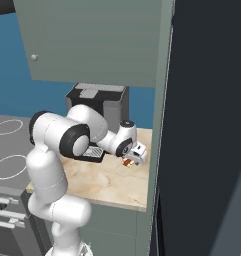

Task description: Store the hot dog in the freezer for long-term storage. Close the freezer door after placing the cooked food.

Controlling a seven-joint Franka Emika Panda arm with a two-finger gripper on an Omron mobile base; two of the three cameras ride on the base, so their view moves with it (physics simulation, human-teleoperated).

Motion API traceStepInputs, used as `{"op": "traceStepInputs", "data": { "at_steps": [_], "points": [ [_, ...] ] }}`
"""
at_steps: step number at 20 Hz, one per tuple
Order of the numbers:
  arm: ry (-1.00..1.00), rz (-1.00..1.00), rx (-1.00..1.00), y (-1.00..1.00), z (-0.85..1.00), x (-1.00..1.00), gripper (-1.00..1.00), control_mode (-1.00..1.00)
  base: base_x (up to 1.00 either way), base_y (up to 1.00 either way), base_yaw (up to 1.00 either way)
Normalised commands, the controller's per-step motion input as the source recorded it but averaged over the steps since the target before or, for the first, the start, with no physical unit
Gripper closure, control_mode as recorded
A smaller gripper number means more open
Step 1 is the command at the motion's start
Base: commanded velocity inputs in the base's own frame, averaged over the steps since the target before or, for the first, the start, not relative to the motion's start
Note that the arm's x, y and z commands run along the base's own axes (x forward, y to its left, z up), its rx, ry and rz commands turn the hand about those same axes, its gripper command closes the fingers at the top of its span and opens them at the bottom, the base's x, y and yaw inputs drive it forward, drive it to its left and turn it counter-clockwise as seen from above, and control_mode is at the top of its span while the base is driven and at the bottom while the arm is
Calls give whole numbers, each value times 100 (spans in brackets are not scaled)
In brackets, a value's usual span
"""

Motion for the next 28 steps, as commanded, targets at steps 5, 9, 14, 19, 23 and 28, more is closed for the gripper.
{"op": "traceStepInputs", "data": {
  "at_steps": [5, 9, 14, 19, 23, 28],
  "points": [
    [-2, 0, 1, 1, -10, 0, 100, -100, 0, 0, 0],
    [0, -2, 0, 22, 0, -31, 100, -100, 0, 0, 0],
    [0, 0, 0, 39, 6, -93, 100, -100, 0, 0, 0],
    [-2, 0, 0, 39, 46, -91, 100, -100, 0, 0, 0],
    [-5, 0, 0, 42, 81, -66, 100, -100, 0, 0, 0],
    [-5, -2, 0, 40, 93, -50, 100, -100, 0, 0, 0]
  ]
}}
